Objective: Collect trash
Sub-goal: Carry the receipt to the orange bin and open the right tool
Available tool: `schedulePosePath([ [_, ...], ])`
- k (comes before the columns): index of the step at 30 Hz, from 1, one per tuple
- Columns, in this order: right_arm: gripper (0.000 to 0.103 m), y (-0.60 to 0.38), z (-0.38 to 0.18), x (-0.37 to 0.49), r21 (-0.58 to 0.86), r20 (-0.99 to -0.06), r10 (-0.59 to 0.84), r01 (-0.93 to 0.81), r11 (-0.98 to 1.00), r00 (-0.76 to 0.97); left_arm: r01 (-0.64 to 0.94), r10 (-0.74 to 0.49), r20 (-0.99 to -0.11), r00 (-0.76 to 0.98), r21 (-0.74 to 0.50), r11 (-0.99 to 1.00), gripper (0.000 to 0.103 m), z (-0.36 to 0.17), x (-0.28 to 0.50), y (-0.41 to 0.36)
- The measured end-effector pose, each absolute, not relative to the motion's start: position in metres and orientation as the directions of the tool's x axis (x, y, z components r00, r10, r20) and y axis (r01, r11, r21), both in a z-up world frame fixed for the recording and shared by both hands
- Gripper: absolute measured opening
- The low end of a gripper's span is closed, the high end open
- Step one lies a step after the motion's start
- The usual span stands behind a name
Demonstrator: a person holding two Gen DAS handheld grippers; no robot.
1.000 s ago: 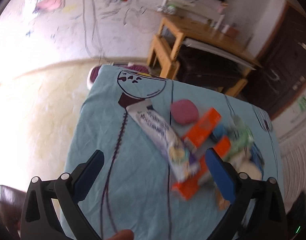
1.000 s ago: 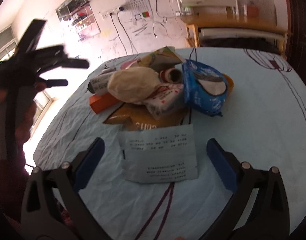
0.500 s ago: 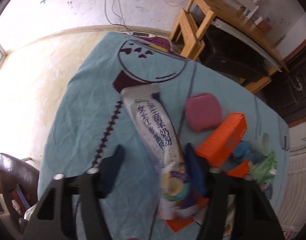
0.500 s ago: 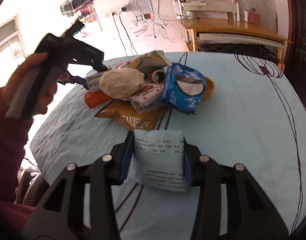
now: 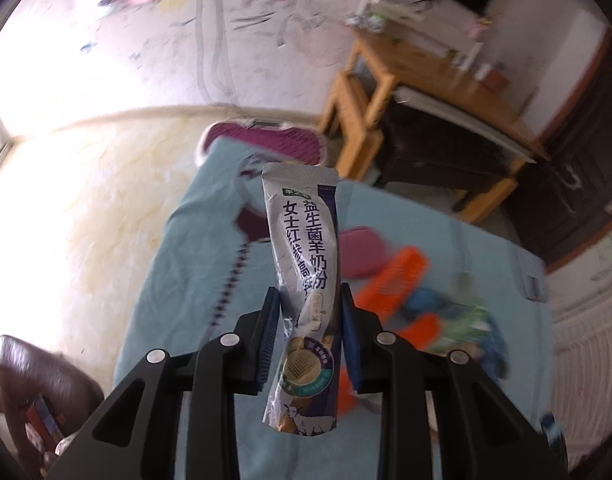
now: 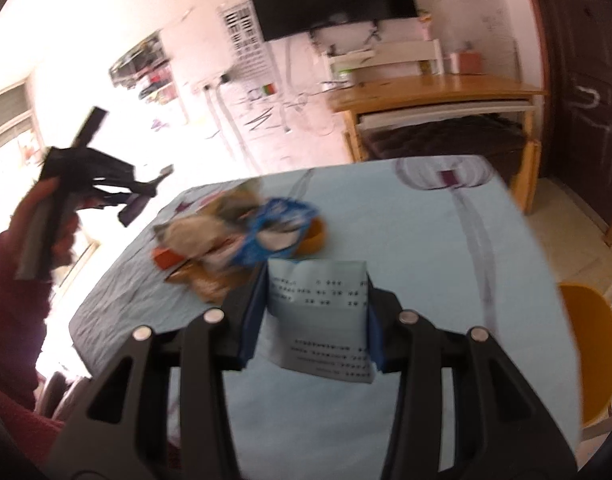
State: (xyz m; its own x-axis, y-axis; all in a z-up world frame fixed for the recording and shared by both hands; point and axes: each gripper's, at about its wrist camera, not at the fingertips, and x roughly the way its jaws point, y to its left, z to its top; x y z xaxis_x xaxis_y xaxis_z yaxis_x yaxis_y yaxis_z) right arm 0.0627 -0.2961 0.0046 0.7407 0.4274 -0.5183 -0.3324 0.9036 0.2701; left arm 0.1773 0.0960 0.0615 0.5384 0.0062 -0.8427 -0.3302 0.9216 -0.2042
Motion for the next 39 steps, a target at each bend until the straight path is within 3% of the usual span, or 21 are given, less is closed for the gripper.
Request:
schedulePosePath([
  [6,0.041,-0.349,0.001,0.072,0.283,-0.503,0.34,-0.221,0.933,0.794,-0.143,-0.117,-0.799,0.589,-0.246,0.959,0.025,0.101,0.175,0.011],
  [13,0.041,-0.433,-0.011,0.08,0.323,-0.489,0.201,-0.038,0.946,0.849,0.055,-0.275,-0.814,0.512,-0.289,0.956,0.025,0.1,0.188,-0.109],
  [17,0.041,-0.481,-0.035,0.09,0.297,-0.53,0.062,0.117,0.948,0.845,0.146,-0.327,-0.834,0.444,-0.292,0.945,0.025,0.086,0.194,-0.181],
  [23,0.044,-0.517,-0.083,0.109,0.274,-0.634,0.008,0.215,0.938,0.773,0.266,-0.373,-0.864,0.338,-0.292,0.919,0.025,0.057,0.196,-0.282],
  [26,0.067,-0.517,-0.102,0.121,0.255,-0.68,0.018,0.213,0.943,0.733,0.301,-0.371,-0.88,0.297,-0.283,0.911,0.025,0.043,0.2,-0.322],
  [31,0.068,-0.529,-0.116,0.12,0.274,-0.688,0.02,0.234,0.933,0.726,0.316,-0.265,-0.91,0.317,-0.162,0.935,0.025,0.033,0.198,-0.351],
  [34,0.078,-0.541,-0.115,0.117,0.325,-0.664,0.041,0.239,0.915,0.746,0.268,-0.185,-0.925,0.331,-0.095,0.959,0.026,0.032,0.202,-0.335],
  [39,0.079,-0.547,-0.111,0.112,0.362,-0.65,0.058,0.242,0.9,0.757,0.183,-0.124,-0.948,0.293,-0.072,0.98,0.026,0.013,0.217,-0.304],
])
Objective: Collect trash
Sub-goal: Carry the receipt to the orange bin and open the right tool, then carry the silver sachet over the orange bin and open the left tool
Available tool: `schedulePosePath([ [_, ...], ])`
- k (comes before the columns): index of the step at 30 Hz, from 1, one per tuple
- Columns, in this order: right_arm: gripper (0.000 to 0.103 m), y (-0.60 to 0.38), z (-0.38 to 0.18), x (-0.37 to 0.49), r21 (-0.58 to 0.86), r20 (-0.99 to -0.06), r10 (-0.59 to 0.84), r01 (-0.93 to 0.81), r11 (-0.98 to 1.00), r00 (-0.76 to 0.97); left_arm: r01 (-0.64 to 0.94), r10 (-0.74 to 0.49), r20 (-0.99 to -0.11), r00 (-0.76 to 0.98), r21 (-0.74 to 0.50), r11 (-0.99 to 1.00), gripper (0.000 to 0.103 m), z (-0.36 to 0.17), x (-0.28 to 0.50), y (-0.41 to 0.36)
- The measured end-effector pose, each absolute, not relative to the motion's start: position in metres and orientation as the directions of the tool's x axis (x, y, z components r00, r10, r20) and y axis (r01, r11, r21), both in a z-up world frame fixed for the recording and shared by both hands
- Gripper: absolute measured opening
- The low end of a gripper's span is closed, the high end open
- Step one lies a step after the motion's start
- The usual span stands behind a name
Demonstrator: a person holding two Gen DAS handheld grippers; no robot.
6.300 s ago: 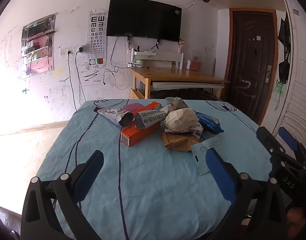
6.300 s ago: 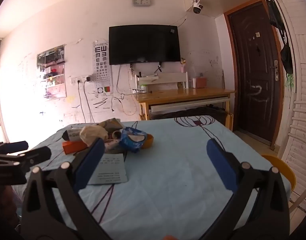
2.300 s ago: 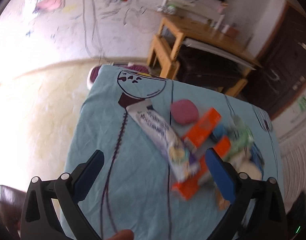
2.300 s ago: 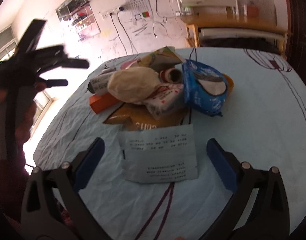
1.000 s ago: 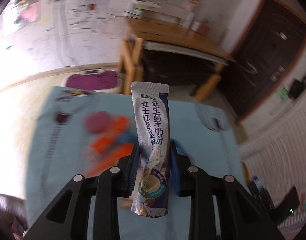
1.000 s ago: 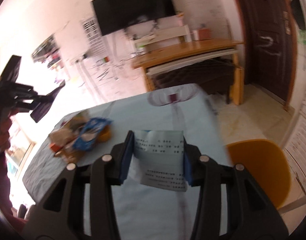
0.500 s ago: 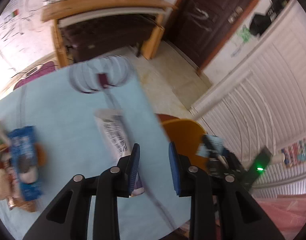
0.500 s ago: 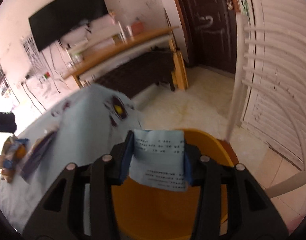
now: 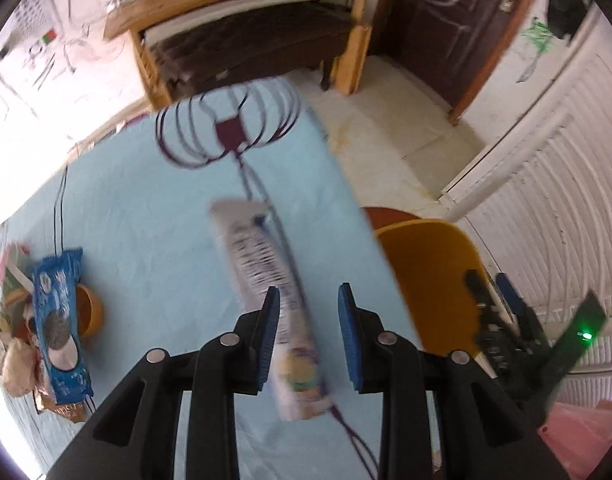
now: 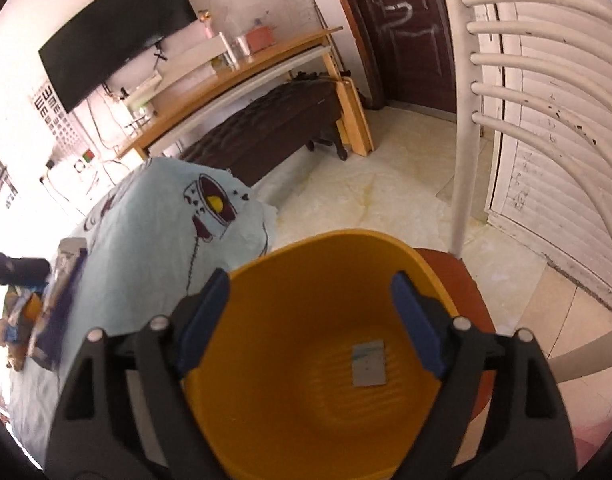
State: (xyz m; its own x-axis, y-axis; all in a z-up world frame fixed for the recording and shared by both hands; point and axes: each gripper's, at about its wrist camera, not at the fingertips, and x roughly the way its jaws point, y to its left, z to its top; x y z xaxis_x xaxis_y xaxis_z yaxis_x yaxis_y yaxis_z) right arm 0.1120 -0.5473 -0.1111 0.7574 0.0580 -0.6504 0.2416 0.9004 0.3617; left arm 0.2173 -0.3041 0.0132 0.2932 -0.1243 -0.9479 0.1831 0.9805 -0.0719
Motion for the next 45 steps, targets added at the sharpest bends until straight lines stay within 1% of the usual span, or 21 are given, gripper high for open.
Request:
schedulePosePath([
  [4,0.08,-0.548,-0.104,0.108,0.365,-0.637,0.056,0.238,0.9,0.768,0.165,-0.124,-0.953,0.277,-0.08,0.983,0.026,0.002,0.225,-0.302],
  [6,0.085,-0.548,-0.102,0.107,0.368,-0.63,0.057,0.233,0.9,0.774,0.148,-0.133,-0.952,0.274,-0.095,0.984,0.026,0.003,0.226,-0.301],
  [7,0.086,-0.547,-0.101,0.107,0.368,-0.63,0.06,0.23,0.901,0.774,0.136,-0.138,-0.952,0.272,-0.104,0.985,0.026,0.003,0.226,-0.3],
  [13,0.086,-0.544,-0.098,0.104,0.368,-0.623,0.067,0.217,0.904,0.779,0.064,-0.131,-0.951,0.281,-0.118,0.991,0.026,0.009,0.226,-0.276],
  [18,0.087,-0.536,-0.093,0.104,0.355,-0.62,0.068,0.203,0.912,0.782,0.069,-0.178,-0.947,0.268,-0.166,0.984,0.026,0.002,0.229,-0.279],
  [20,0.089,-0.535,-0.092,0.103,0.353,-0.617,0.068,0.199,0.914,0.784,0.083,-0.182,-0.945,0.271,-0.165,0.983,0.026,-0.001,0.229,-0.285],
  [21,0.09,-0.534,-0.092,0.103,0.353,-0.616,0.067,0.198,0.915,0.785,0.095,-0.176,-0.946,0.274,-0.155,0.983,0.028,-0.002,0.228,-0.287],
  [22,0.09,-0.534,-0.092,0.102,0.354,-0.615,0.067,0.199,0.914,0.786,0.125,-0.168,-0.948,0.271,-0.139,0.982,0.032,-0.006,0.229,-0.293],
  [23,0.09,-0.535,-0.092,0.102,0.355,-0.614,0.066,0.2,0.913,0.786,0.162,-0.183,-0.947,0.264,-0.143,0.976,0.051,-0.01,0.23,-0.298],
  [24,0.09,-0.536,-0.092,0.102,0.356,-0.614,0.065,0.202,0.912,0.787,0.191,-0.216,-0.939,0.269,-0.168,0.967,0.074,-0.011,0.231,-0.3],
  [25,0.09,-0.537,-0.092,0.101,0.359,-0.613,0.063,0.206,0.91,0.787,0.233,-0.266,-0.934,0.239,-0.211,0.949,0.084,-0.014,0.233,-0.306],
  [26,0.09,-0.539,-0.092,0.1,0.361,-0.612,0.062,0.209,0.909,0.788,0.253,-0.284,-0.931,0.231,-0.224,0.941,0.091,-0.015,0.233,-0.308],
  [28,0.09,-0.541,-0.092,0.1,0.364,-0.609,0.061,0.211,0.907,0.791,0.247,-0.265,-0.933,0.243,-0.205,0.947,0.091,-0.015,0.231,-0.311],
  [29,0.09,-0.542,-0.092,0.1,0.365,-0.609,0.059,0.212,0.907,0.791,0.231,-0.249,-0.934,0.256,-0.191,0.954,0.086,-0.015,0.229,-0.312],
  [31,0.092,-0.543,-0.092,0.1,0.367,-0.608,0.06,0.214,0.905,0.791,0.225,-0.204,-0.939,0.277,-0.143,0.964,0.065,-0.012,0.226,-0.316],
  [32,0.092,-0.543,-0.092,0.1,0.368,-0.608,0.059,0.215,0.905,0.792,0.236,-0.188,-0.941,0.281,-0.122,0.964,0.044,-0.012,0.223,-0.319],
  [33,0.093,-0.542,-0.092,0.1,0.369,-0.608,0.059,0.215,0.904,0.792,0.252,-0.183,-0.944,0.273,-0.114,0.961,0.032,-0.011,0.223,-0.322],
  [35,0.093,-0.542,-0.092,0.101,0.367,-0.607,0.061,0.211,0.906,0.792,0.261,-0.176,-0.948,0.267,-0.105,0.96,0.031,-0.011,0.221,-0.325],
  [36,0.093,-0.542,-0.092,0.101,0.366,-0.607,0.06,0.211,0.906,0.793,0.262,-0.172,-0.947,0.271,-0.1,0.96,0.028,-0.012,0.222,-0.321],
  [38,0.093,-0.542,-0.092,0.1,0.366,-0.605,0.059,0.212,0.906,0.794,0.273,-0.171,-0.945,0.278,-0.094,0.958,0.027,-0.011,0.22,-0.326],
  [45,0.094,-0.554,-0.089,0.094,0.375,-0.591,0.028,0.243,0.895,0.806,0.414,-0.322,-0.923,0.209,-0.215,0.884,0.027,-0.003,0.204,-0.388],
])
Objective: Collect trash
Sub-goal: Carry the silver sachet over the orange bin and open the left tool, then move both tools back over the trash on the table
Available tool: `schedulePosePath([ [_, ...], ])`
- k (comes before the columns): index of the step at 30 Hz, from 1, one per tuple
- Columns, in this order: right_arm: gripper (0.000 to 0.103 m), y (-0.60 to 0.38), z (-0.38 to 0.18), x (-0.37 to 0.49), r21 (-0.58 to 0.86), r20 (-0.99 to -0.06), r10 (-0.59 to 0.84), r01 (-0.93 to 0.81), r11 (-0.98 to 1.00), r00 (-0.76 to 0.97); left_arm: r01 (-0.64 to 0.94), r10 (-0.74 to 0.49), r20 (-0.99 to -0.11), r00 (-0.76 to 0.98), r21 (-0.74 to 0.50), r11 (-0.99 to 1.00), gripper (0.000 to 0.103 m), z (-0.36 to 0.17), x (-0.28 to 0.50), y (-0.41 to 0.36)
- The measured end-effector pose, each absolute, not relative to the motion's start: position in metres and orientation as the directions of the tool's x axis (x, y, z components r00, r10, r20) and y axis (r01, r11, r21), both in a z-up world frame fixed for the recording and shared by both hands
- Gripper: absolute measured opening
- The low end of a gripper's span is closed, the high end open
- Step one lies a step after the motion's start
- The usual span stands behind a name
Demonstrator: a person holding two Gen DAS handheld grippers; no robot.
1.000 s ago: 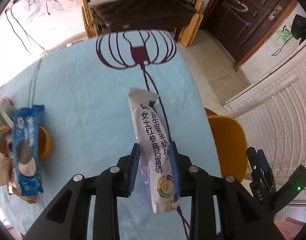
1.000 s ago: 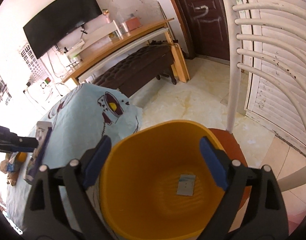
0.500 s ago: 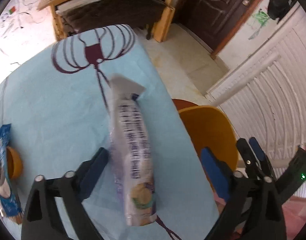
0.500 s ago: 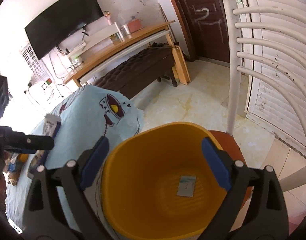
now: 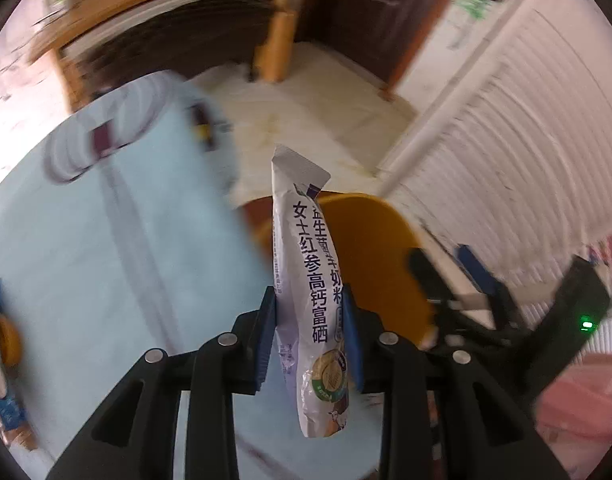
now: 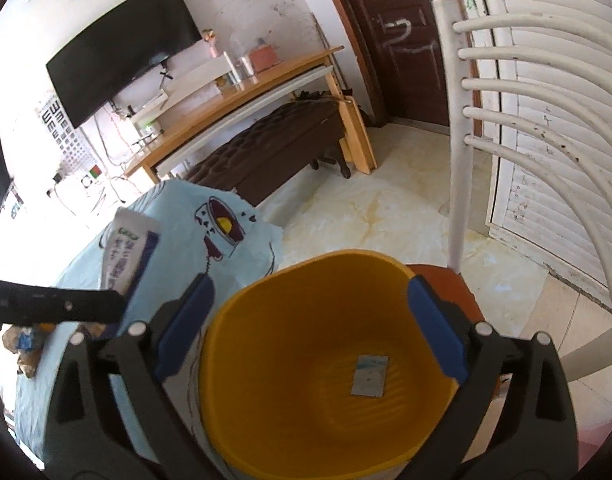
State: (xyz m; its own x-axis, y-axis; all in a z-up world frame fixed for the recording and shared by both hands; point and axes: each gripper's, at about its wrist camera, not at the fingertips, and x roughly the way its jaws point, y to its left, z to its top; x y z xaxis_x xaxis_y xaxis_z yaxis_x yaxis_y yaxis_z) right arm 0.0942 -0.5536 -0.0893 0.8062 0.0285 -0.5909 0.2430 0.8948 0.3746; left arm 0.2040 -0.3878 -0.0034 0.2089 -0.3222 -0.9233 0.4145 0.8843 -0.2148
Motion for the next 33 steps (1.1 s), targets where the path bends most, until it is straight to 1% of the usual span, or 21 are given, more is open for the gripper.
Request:
schedulePosePath([
  [1,0.094,-0.556,-0.089,0.093,0.376,-0.588,0.02,0.251,0.892,0.809,0.447,-0.35,-0.919,0.18,-0.241,0.862,0.027,-0.003,0.2,-0.403],
  [2,0.094,-0.56,-0.088,0.091,0.378,-0.583,0.008,0.262,0.888,0.812,0.459,-0.359,-0.918,0.169,-0.249,0.853,0.031,-0.003,0.199,-0.412],
  [4,0.094,-0.566,-0.087,0.087,0.381,-0.573,-0.015,0.282,0.88,0.819,0.475,-0.358,-0.916,0.178,-0.239,0.847,0.042,-0.002,0.197,-0.428],
  [5,0.094,-0.57,-0.086,0.085,0.381,-0.57,-0.028,0.294,0.876,0.821,0.479,-0.353,-0.915,0.194,-0.226,0.848,0.056,0.0,0.197,-0.433],
  [6,0.095,-0.574,-0.085,0.082,0.381,-0.564,-0.047,0.311,0.871,0.824,0.48,-0.351,-0.914,0.204,-0.219,0.849,0.066,0.001,0.196,-0.436],
  [8,0.097,-0.58,-0.085,0.079,0.379,-0.563,-0.071,0.334,0.863,0.823,0.483,-0.354,-0.909,0.218,-0.215,0.849,0.071,0.003,0.192,-0.437],
  [12,0.097,-0.59,-0.084,0.074,0.405,-0.559,-0.078,0.353,0.843,0.826,0.47,-0.361,-0.901,0.242,-0.217,0.856,0.071,0.01,0.192,-0.424],
  [17,0.097,-0.57,-0.069,0.072,0.344,-0.537,-0.09,0.315,0.884,0.839,0.403,-0.379,-0.861,0.338,-0.232,0.885,0.072,0.023,0.187,-0.359],
  [21,0.097,-0.542,-0.061,0.075,0.287,-0.543,-0.065,0.258,0.922,0.837,0.353,-0.339,-0.845,0.415,-0.194,0.915,0.075,0.031,0.174,-0.303],
  [27,0.097,-0.485,-0.041,0.084,0.241,-0.533,0.026,0.122,0.963,0.846,0.274,-0.237,-0.819,0.523,-0.102,0.956,0.083,0.049,0.157,-0.23],
  [33,0.097,-0.421,-0.022,0.098,0.284,-0.531,0.216,-0.068,0.956,0.819,0.164,-0.131,-0.795,0.593,-0.04,0.986,0.086,0.069,0.143,-0.153],
])
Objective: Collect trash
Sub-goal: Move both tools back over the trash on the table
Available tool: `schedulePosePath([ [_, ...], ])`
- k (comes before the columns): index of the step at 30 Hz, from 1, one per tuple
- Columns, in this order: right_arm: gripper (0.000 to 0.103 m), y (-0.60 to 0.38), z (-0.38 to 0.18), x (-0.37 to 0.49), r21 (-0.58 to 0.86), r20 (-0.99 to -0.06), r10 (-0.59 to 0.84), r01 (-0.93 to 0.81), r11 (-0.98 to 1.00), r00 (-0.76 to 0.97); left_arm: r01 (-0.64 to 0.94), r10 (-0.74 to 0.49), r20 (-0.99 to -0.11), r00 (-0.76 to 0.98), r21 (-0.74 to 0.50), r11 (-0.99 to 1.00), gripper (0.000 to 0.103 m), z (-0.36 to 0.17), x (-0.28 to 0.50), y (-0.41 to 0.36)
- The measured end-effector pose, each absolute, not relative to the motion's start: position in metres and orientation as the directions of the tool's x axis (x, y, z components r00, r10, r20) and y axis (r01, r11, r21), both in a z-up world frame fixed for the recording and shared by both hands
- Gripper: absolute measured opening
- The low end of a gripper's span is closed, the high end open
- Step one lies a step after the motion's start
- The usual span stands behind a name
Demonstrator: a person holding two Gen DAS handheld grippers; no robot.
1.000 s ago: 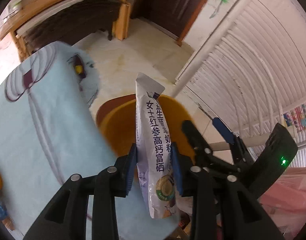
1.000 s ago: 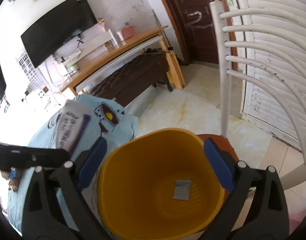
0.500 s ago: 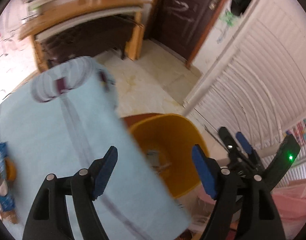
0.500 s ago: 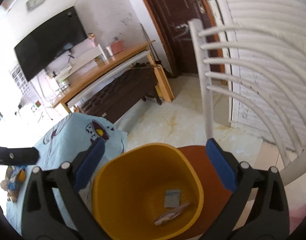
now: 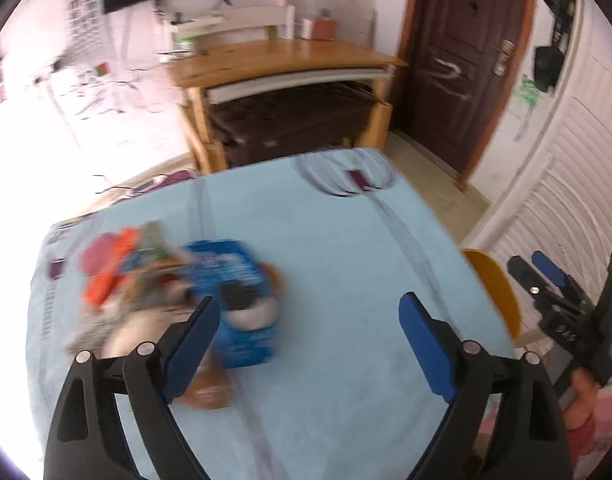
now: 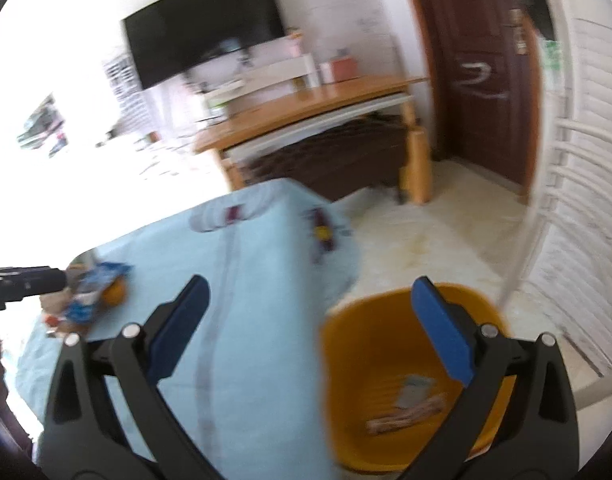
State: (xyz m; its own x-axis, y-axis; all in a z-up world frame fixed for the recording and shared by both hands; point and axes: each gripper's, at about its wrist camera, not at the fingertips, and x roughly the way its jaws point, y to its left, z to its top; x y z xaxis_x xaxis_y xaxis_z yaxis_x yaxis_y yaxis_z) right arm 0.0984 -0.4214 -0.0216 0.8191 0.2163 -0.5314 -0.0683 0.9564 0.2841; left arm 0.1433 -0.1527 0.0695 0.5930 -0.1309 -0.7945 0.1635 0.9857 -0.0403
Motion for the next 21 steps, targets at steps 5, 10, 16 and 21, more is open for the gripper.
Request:
schedulePosePath([
  [5,0.097,-0.377,-0.011,0.107,0.324,-0.527,0.324,-0.167,0.931,0.785,0.075,-0.049,-0.78,0.623,-0.003,0.997,0.087,0.081,0.135,-0.091],
  [10,0.097,-0.333,-0.008,0.121,0.378,-0.536,0.437,-0.257,0.89,0.722,0.022,-0.007,-0.785,0.619,0.008,1.0,0.088,0.082,0.135,-0.044],
  [16,0.097,-0.282,-0.013,0.141,0.421,-0.573,0.529,-0.329,0.846,0.627,0.058,-0.116,-0.816,0.566,-0.102,0.993,0.088,0.068,0.149,-0.013],
  [21,0.097,-0.246,-0.016,0.146,0.394,-0.597,0.536,-0.363,0.844,0.597,0.065,-0.162,-0.834,0.528,-0.151,0.986,0.088,0.053,0.17,0.002],
])
